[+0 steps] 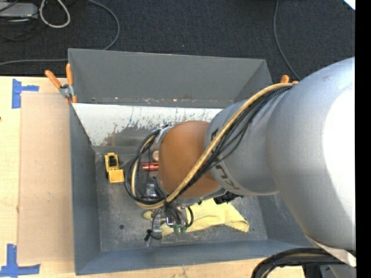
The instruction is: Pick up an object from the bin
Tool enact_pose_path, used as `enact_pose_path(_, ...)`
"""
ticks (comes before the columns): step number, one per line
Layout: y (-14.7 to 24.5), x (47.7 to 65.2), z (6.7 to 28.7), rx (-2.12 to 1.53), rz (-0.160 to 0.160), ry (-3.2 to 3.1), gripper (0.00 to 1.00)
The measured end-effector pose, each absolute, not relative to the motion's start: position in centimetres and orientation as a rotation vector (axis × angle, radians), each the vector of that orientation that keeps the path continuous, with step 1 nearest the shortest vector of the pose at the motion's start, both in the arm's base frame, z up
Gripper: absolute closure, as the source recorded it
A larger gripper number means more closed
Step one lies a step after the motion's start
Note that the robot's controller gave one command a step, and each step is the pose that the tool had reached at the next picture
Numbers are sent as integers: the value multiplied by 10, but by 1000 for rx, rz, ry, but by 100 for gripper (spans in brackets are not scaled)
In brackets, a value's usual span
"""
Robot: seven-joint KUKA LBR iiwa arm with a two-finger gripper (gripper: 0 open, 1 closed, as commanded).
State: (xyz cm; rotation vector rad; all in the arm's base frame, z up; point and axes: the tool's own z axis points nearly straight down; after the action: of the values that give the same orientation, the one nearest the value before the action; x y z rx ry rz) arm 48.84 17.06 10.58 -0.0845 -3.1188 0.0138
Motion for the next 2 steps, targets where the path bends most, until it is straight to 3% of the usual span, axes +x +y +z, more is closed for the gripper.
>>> enact_pose_path(1, 174, 505, 121, 28, -7, -3147, 0)
enact_pose_path(2, 172, 503, 116, 95, -7, -3144, 0)
